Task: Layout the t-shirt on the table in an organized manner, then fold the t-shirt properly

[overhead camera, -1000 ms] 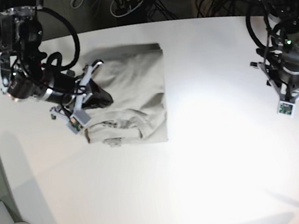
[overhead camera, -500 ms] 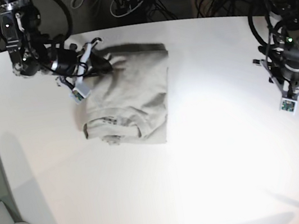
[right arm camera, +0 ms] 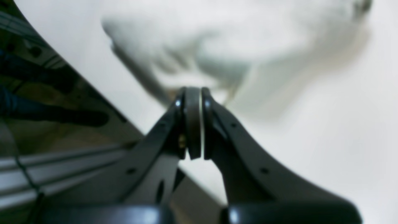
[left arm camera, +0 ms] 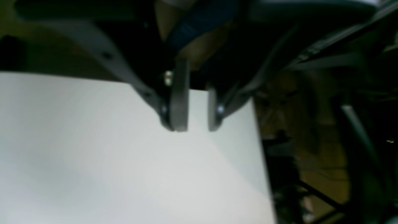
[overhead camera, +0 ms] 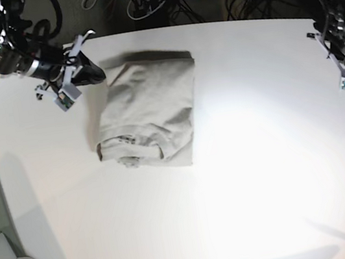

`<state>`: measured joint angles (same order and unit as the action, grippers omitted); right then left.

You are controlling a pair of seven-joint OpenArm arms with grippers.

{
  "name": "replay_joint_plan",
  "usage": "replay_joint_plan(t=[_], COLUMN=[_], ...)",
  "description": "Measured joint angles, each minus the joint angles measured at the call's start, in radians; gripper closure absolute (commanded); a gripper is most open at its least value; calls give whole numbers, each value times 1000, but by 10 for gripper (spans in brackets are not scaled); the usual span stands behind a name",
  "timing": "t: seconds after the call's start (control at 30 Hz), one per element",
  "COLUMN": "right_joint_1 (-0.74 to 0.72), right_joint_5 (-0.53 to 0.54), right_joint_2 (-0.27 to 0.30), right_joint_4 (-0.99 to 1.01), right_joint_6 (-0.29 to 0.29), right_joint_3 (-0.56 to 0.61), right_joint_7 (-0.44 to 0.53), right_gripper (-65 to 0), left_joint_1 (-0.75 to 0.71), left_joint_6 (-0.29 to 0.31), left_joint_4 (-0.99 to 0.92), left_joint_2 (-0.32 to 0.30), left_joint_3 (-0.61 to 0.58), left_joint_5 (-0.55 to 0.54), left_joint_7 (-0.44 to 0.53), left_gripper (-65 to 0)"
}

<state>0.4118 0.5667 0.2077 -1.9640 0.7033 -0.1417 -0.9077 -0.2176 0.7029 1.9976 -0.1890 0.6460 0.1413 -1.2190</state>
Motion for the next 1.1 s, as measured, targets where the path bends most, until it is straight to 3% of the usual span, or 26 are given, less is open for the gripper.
replay_joint_plan(t=[0.03,0.13,0.37,0.5,0.57,0.7,0.8,0.9,1.1], right_joint_1=[20,95,280,361,391,414,381,335,171], right_joint_5=[6,3,8,-13,-73,-257,-381,-437,-596], right_joint_2=[0,27,53,57,50,-35,-85,-104,-105], right_joint_4=[0,-1,-2,6,15,109,242,397,835], right_joint_6=[0,0,0,0,0,0,-1,-1,-2], right_joint_3=[-18,-87,-227,-277,-272,-249,-251,-251,-255], right_joint_7=[18,62,126,150,164,256,318,424,590], right_gripper=[0,0,0,0,0,0,0,0,0], left_joint_1=[-21,-105,-324,-392,-437,-511,-532,-528,-339], left_joint_6=[0,0,0,-2,-2,-2,-1,-3,-11], left_joint_4=[0,1,5,5,-2,-39,-148,-333,-839], left_joint_2=[4,27,140,177,217,271,269,241,215], left_joint_3=[9,26,18,19,16,-22,-91,-131,-153], left_joint_5=[0,19,6,8,6,31,8,16,19], left_joint_7=[1,11,201,248,265,335,386,459,657], left_gripper=[-2,-5,0,0,0,0,0,0,0])
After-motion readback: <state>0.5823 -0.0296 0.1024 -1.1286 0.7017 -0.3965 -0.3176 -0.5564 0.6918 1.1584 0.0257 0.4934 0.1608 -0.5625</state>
